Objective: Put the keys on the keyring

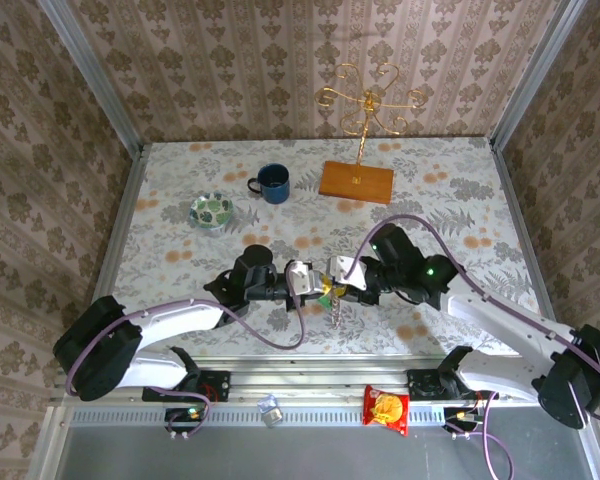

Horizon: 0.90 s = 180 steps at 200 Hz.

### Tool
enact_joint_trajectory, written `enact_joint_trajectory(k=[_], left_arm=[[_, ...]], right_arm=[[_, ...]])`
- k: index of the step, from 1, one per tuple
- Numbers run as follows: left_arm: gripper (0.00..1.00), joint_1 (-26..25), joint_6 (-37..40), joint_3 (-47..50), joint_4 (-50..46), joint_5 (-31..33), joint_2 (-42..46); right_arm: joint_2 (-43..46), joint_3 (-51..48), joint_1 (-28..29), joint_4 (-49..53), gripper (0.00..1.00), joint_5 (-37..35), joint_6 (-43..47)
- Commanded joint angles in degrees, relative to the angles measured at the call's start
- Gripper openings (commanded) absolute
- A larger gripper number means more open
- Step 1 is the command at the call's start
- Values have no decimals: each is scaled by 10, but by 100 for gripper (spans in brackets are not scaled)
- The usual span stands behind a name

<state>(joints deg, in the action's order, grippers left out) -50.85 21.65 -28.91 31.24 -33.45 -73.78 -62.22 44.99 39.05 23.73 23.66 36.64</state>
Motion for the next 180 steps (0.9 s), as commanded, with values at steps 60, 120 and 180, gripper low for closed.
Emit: enact_joint_trajectory(k=[60, 120, 180], left_arm=[[0, 11, -62, 33, 146, -42, -14], [0, 12, -66, 36, 161, -60, -22], [1, 13, -68, 34, 156, -51, -23]], right_arm=[[71, -94, -30, -161, 24, 76, -97], [59, -97, -30, -177, 18, 79, -99], [54, -80, -31, -153, 0, 96, -87]])
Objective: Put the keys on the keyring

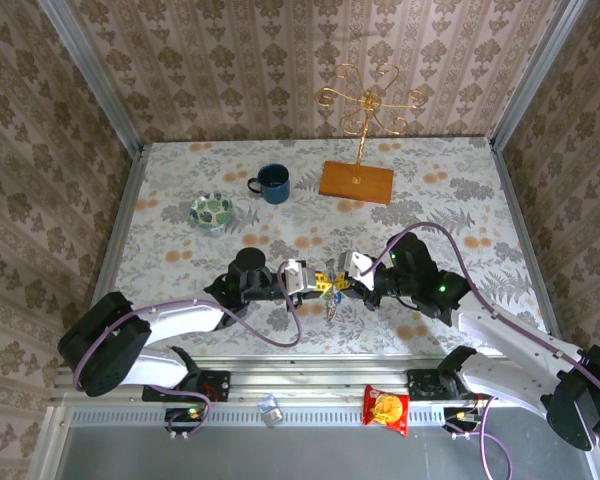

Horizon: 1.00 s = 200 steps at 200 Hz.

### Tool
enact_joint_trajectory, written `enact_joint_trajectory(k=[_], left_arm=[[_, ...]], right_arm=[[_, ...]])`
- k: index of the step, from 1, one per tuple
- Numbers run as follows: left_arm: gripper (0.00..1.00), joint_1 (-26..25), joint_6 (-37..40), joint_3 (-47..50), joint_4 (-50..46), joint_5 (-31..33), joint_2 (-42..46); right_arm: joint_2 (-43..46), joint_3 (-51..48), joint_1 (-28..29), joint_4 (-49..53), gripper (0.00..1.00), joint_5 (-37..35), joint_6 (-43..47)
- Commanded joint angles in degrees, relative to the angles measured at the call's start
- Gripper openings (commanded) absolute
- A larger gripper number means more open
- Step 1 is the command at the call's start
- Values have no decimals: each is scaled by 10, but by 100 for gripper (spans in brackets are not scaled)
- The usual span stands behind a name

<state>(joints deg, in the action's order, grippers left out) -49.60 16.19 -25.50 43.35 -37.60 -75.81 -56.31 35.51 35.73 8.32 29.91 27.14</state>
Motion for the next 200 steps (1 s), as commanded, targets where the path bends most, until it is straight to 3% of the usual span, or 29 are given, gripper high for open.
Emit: enact_joint_trajectory(k=[1, 21, 54, 113, 152, 172, 200], left_arm=[[2, 1, -13, 0, 35, -8, -2], [17, 0, -12, -6, 20, 4, 4], [19, -1, 14, -33, -52, 3, 16], [15, -10, 60, -68, -147, 1, 14], [0, -10, 67, -71, -148, 4, 18], [0, -8, 61, -63, -133, 3, 22], [0, -7, 53, -53, -111, -6, 22]], right_arm=[[-6, 15, 2, 1, 0, 33, 9], [-17, 35, 2, 45, 0, 31, 27], [-46, 80, 9, 132, 0, 5, 67], [-84, 140, 32, 210, 0, -38, 100], [-80, 142, 39, 212, 0, -39, 100], [-46, 101, 31, 160, 17, -37, 82], [-19, 66, 19, 130, 19, -33, 60]])
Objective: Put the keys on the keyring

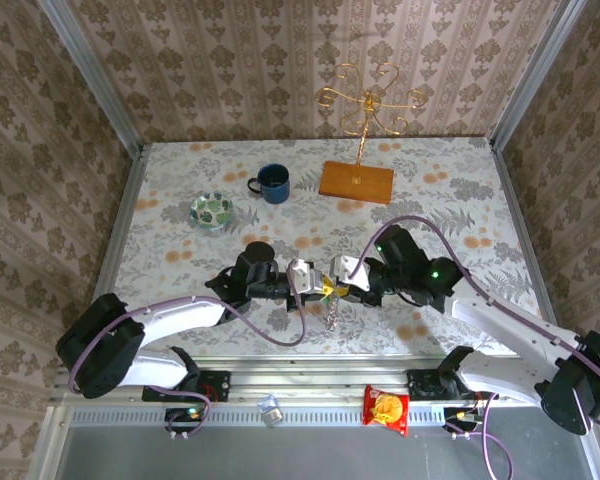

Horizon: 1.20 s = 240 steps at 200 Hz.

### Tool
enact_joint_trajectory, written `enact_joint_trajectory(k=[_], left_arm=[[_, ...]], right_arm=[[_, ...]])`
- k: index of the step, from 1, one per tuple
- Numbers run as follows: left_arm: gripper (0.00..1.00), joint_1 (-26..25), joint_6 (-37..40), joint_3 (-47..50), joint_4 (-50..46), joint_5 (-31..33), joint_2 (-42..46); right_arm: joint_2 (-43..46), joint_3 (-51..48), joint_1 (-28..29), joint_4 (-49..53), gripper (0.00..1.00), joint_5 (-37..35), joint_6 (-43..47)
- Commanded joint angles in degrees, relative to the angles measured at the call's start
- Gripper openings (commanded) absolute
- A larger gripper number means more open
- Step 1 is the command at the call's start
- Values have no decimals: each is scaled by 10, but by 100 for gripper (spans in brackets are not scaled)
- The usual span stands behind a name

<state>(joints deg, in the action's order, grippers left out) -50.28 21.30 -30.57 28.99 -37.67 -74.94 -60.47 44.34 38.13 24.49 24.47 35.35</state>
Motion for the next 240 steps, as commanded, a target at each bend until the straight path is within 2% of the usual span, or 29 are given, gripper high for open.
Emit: enact_joint_trajectory(k=[1, 44, 91, 115, 146, 172, 216, 240], left_arm=[[0, -1, 2, -2, 33, -5, 13], [0, 0, -2, 4, 45, -8, 14], [0, 0, -4, 7, 49, -9, 16], [0, 0, -4, 10, 53, -9, 19], [0, -1, -6, 11, 56, -11, 19], [0, 0, -6, 11, 58, -12, 19], [0, 0, -8, 12, 63, -14, 20], [0, 0, -16, 15, 79, -16, 20]], right_arm=[[23, -23, -5, -31, 19, 21, -23], [23, -29, -5, -23, 15, 16, -28], [18, -26, -5, -14, 1, 13, -25], [18, -34, -6, -8, 1, 0, -24], [22, -44, -6, -20, 12, 5, -36], [25, -47, -6, -29, 13, 7, -42], [20, -46, -6, -33, 0, 11, -41], [4, -48, -6, -43, 0, 21, -45]])
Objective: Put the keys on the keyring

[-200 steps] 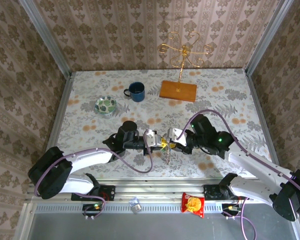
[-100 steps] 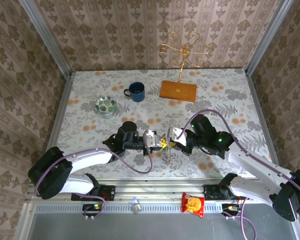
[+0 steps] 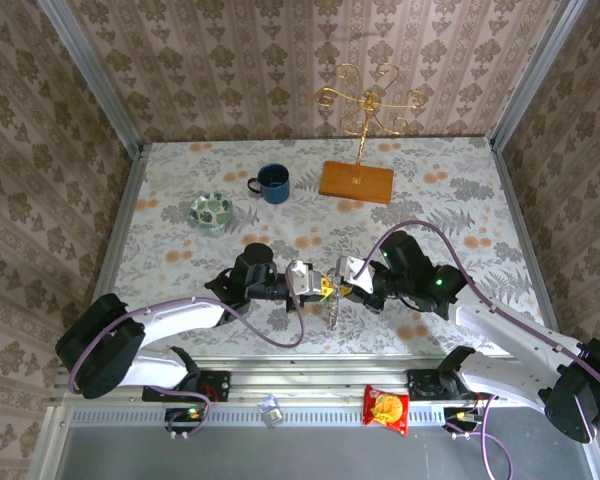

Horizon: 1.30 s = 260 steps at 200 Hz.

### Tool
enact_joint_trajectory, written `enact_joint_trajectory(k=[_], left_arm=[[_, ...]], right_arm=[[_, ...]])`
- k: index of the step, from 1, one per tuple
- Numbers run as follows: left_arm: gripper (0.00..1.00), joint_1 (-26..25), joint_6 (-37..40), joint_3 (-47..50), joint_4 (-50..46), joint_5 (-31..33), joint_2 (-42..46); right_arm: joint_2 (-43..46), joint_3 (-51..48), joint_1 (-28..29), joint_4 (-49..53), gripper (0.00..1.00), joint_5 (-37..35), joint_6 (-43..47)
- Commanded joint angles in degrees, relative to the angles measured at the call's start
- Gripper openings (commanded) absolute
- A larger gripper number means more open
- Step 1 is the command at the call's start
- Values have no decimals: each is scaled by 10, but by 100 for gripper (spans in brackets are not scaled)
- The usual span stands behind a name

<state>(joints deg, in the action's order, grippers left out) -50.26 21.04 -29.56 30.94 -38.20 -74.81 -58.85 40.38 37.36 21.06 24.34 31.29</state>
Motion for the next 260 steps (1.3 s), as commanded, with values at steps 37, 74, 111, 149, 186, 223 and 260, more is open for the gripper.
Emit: enact_joint_trajectory(k=[37, 74, 111, 149, 186, 223, 260], left_arm=[[0, 0, -16, 11, 75, -4, 19], [0, 0, -22, 21, 86, -4, 15], [0, 2, -44, 29, 127, -6, 4], [0, 3, -64, 34, 157, -13, -4], [0, 5, -74, 38, 172, -18, -10], [0, 5, -72, 39, 171, -16, -14], [0, 6, -72, 37, 175, -23, -17]], right_arm=[[-30, -17, 2, -36, 0, 37, -20], [15, -40, -4, -65, 20, 32, -31], [28, -50, -5, -79, 26, 37, -32], [16, -51, -5, -99, 26, 35, -37], [22, -56, -5, -117, 25, 30, -39], [38, -51, -5, -87, 28, 13, -28], [66, -50, -6, -62, 28, 5, -14]])
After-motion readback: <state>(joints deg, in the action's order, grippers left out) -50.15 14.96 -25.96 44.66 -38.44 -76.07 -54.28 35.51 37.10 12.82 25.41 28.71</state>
